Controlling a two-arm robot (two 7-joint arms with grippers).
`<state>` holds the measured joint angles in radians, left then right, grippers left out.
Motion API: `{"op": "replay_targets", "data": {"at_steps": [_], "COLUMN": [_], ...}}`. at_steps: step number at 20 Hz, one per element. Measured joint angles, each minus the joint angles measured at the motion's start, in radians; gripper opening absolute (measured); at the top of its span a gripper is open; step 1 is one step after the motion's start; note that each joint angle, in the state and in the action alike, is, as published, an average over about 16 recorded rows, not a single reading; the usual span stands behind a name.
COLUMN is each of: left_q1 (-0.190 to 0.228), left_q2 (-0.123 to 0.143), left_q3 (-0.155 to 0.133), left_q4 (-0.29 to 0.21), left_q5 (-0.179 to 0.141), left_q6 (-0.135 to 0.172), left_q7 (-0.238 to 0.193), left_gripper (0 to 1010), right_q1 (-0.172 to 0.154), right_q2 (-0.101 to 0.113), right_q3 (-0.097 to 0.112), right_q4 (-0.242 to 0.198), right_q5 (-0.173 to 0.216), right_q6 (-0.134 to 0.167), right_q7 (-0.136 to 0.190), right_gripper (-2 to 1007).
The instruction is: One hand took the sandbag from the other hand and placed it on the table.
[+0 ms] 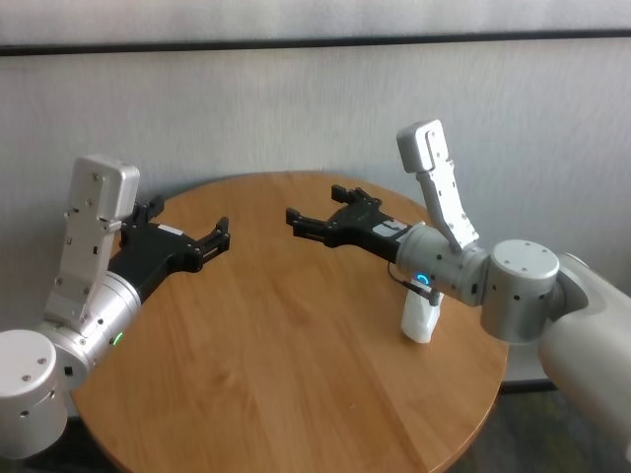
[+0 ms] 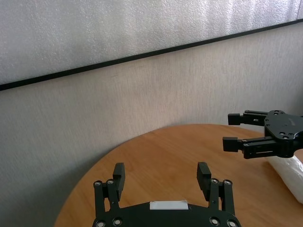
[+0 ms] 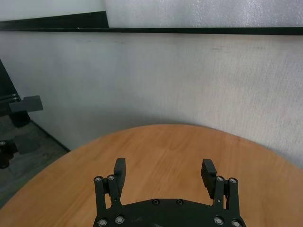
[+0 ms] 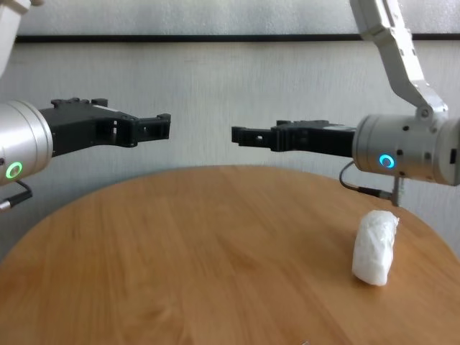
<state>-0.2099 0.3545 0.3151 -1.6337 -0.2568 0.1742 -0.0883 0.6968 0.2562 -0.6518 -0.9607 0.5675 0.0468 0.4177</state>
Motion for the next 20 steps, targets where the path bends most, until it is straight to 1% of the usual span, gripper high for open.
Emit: {"op": "replay_targets", "data": {"at_steps": [4,8,13,20], "left_q1": [0.0,0.0,0.0,0.0], "left_q2": [0.0,0.0,0.0,0.0], "left_q3": [0.0,0.0,0.0,0.0], "left_q4": [0.0,0.0,0.0,0.0], "left_q5": [0.0,0.0,0.0,0.0], "left_q6": [0.0,0.0,0.0,0.0], "left_q7": [0.0,0.0,0.0,0.0], "left_gripper": [1001,1001,1001,1001], "right_q1": [0.011,0.015,0.013,0.003], "right_q2": [-0.018,-0.029,-0.036,-0.039], "right_q3": [0.003,0.006,0.013,0.022], "right_q4": [0.018,0.023,0.019,-0.003], "right_q5": [-0.006,-0.011,-0.016,-0.022], "right_q6": [0.003,0.01,0.023,0.046], "right_q7": [0.013,0.025,0.037,0.056], "right_gripper": [1001,1001,1001,1001]}}
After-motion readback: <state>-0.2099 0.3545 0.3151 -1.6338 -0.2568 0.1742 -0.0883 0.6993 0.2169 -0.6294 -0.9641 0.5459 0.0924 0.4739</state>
